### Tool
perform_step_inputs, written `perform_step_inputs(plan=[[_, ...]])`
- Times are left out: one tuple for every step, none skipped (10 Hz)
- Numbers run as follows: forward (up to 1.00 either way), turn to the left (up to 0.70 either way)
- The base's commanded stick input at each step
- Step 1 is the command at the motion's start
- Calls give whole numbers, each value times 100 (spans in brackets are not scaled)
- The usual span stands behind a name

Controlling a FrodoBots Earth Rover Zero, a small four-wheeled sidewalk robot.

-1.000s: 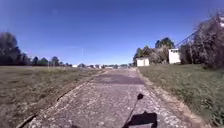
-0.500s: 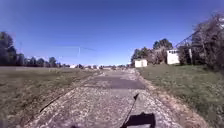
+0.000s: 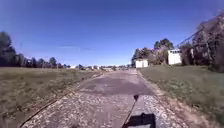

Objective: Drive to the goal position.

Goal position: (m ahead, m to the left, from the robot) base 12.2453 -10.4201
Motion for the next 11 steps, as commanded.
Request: perform_step_inputs(plan=[[70, 0], [70, 0], [70, 0], [70, 0], [70, 0], [70, 0], [70, 0], [70, 0], [70, 0], [70, 0], [70, 0]])
